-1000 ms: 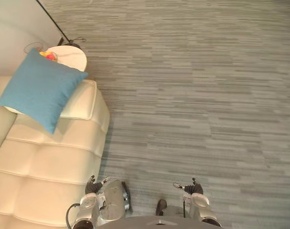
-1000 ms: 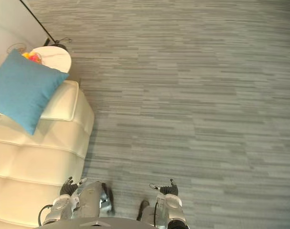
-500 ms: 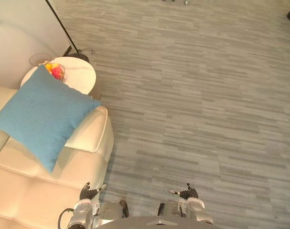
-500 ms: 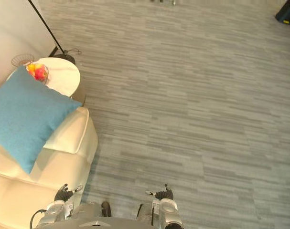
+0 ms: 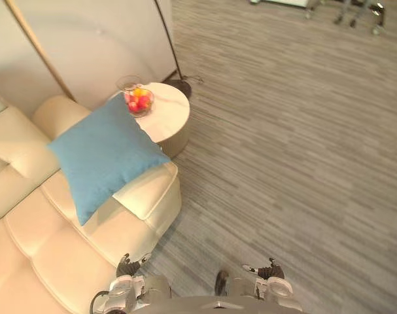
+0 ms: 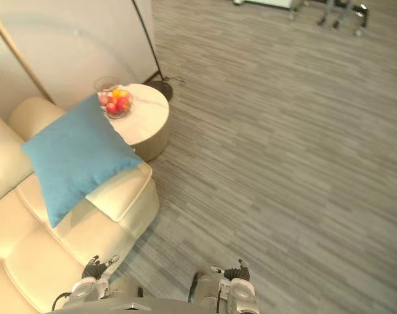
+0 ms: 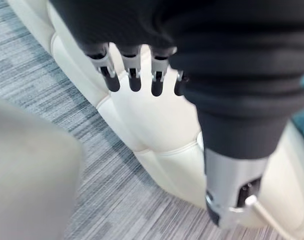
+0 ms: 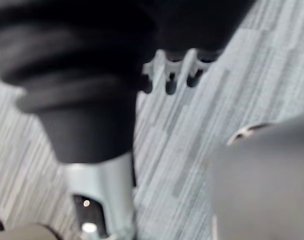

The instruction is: Pick up cushions and gather them together orderly.

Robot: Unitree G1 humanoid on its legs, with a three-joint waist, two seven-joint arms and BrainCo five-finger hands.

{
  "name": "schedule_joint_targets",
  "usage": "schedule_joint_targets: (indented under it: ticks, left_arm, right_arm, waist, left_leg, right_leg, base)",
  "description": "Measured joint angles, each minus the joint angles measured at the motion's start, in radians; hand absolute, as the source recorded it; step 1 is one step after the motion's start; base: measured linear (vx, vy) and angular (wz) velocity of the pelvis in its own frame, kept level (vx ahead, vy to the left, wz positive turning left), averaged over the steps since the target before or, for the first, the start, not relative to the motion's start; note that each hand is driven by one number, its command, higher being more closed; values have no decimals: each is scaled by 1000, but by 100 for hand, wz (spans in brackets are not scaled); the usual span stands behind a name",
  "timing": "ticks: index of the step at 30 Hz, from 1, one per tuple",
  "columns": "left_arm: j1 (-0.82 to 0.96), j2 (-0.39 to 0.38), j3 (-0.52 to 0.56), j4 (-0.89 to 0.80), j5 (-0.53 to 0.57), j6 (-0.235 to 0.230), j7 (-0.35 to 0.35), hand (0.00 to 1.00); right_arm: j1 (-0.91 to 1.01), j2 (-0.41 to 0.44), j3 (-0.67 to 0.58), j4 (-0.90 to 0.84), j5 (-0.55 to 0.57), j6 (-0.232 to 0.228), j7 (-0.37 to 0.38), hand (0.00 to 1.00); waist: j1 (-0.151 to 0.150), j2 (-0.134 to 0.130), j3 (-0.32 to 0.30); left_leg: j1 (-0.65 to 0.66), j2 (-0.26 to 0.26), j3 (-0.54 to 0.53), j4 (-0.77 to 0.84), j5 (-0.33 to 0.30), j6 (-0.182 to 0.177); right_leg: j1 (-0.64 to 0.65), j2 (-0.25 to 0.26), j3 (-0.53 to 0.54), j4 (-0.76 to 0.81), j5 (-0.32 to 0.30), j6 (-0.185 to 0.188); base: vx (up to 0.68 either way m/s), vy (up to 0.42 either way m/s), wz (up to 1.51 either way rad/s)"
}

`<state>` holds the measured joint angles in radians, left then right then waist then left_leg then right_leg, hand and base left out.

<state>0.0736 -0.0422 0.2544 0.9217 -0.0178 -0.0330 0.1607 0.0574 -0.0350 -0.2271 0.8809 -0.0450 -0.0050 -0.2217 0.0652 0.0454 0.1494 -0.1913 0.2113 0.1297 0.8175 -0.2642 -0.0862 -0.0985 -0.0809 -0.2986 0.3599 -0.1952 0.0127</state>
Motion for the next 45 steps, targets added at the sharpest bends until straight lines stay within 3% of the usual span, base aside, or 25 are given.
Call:
schedule_joint_targets:
  ticks: [2,4,5,6,7,11,13,15,16,19,20,22,25,28,29,32,35,39,45]
  left_arm:
    - [-1,3,-5,-10,0,-1,-1,0]
    - [-4,4,-5,-9,1,-6,0,0]
    - [-4,5,-8,-7,1,-7,-1,0]
    - [-5,6,-15,0,2,-8,-1,0]
    - [-11,13,-15,6,2,-9,-1,0]
    - [-12,68,-35,17,2,-11,-2,0]
    - [-13,75,-35,32,2,-12,-1,0]
    - [-10,81,-35,53,2,-12,-1,0]
    - [-10,82,-38,64,2,-11,-2,0]
    - [-6,98,-68,69,2,-10,-3,0]
    - [-2,117,-81,70,2,-7,-2,0]
    - [2,120,-81,70,2,-7,-1,0]
    - [3,117,-82,70,2,-7,-1,0]
    - [-1,118,-79,71,2,-8,0,0]
    - [0,121,-76,71,2,-8,0,0]
    - [-2,55,-39,76,2,-9,7,0]
    - [1,31,-17,80,2,-9,8,0]
    - [1,28,21,80,-21,-8,12,0]
    - [2,71,61,48,-105,-4,37,0]
  right_arm:
    - [3,1,9,0,1,1,0,0]
    - [2,2,7,0,1,1,0,0]
    - [1,3,4,0,1,1,0,0]
    - [1,8,-15,2,2,1,1,0]
    - [-2,8,-23,6,2,2,1,0]
    - [-35,47,-14,38,-1,-1,2,0]
    - [-32,47,-11,48,-1,0,3,0]
    - [-33,38,-8,63,-2,-1,3,0]
    - [-32,29,1,80,-4,3,5,0]
    - [-17,22,18,78,-16,1,13,0]
    - [-11,22,30,77,-25,0,25,0]
    - [-1,23,34,77,-28,-3,26,0]
    - [-9,21,40,77,-31,-14,30,0]
    - [-11,24,39,77,-30,-13,33,0]
    - [-6,29,39,78,-29,-13,34,0]
    - [-9,12,27,73,-31,-11,36,0]
    - [-5,-2,25,72,-31,-10,36,0]
    - [13,-2,16,47,-31,-8,32,0]
    - [62,5,-13,-198,-20,-13,22,0]
  waist:
    - [4,-6,-2]
    - [15,-11,-4]
    - [16,-11,-4]
    - [16,-8,-6]
    - [19,-14,-5]
    - [21,-90,-18]
    - [21,-94,-19]
    - [20,-84,-23]
    - [13,-80,-24]
    - [-10,-81,-20]
    - [-18,-94,-25]
    - [-20,-94,-23]
    - [-35,-87,-22]
    - [-38,-92,-23]
    - [-37,-113,-25]
    - [-30,-67,-36]
    - [-34,-40,-41]
    - [-33,-50,-57]
    - [-40,-83,-79]
  left_leg:
    - [-38,20,107,-31,-7,27]
    - [-54,10,209,-187,-8,32]
    - [-53,0,250,-306,20,44]
    - [-47,-14,305,-469,155,72]
    - [-28,-39,324,-508,191,102]
    - [11,-138,313,-597,218,125]
    - [43,-162,305,-611,212,134]
    - [99,-190,281,-663,198,141]
    - [139,-214,244,-701,193,145]
    - [158,-232,187,-700,176,154]
    - [176,-237,150,-701,173,158]
    - [198,-235,108,-706,171,157]
    - [209,-214,32,-713,172,137]
    - [201,-196,-17,-698,163,96]
    - [192,-211,-28,-684,152,80]
    - [209,-164,-47,-685,143,48]
    - [221,-135,-49,-718,145,30]
    - [248,-119,-70,-761,151,20]
    - [247,-136,-72,-780,156,18]
  right_leg:
    - [57,-11,-55,-59,7,11]
    - [91,-36,-110,-98,18,22]
    - [105,-49,-142,-107,19,24]
    - [116,-58,-169,-107,21,33]
    - [125,-74,-172,-111,21,46]
    - [177,-107,-148,-206,71,71]
    - [204,-127,-148,-185,72,73]
    - [195,-160,-147,-72,70,85]
    - [147,-208,-139,111,67,93]
    - [53,-253,-61,363,56,88]
    - [11,-235,-5,434,15,89]
    - [-21,-182,45,415,-43,87]
    - [-65,-75,135,191,-81,72]
    - [-73,-20,235,-47,17,56]
    - [-72,-27,264,-105,137,56]
    - [-57,4,226,-114,133,46]
    - [-23,39,210,-170,140,33]
    - [32,57,183,-244,153,25]
    - [67,48,184,-352,209,34]
  base:
    - [241,-58,91]
    - [284,19,85]
    - [331,141,104]
    - [278,169,92]
    - [324,200,73]
    - [213,132,45]
    - [159,72,32]
    - [128,88,34]
    - [92,86,44]
    - [95,35,80]
    - [121,-1,84]
    - [117,-33,69]
    - [99,-126,73]
    - [96,-186,50]
    - [117,-246,49]
    - [154,-213,20]
    - [115,-147,-3]
    - [100,-38,15]
    - [108,55,2]
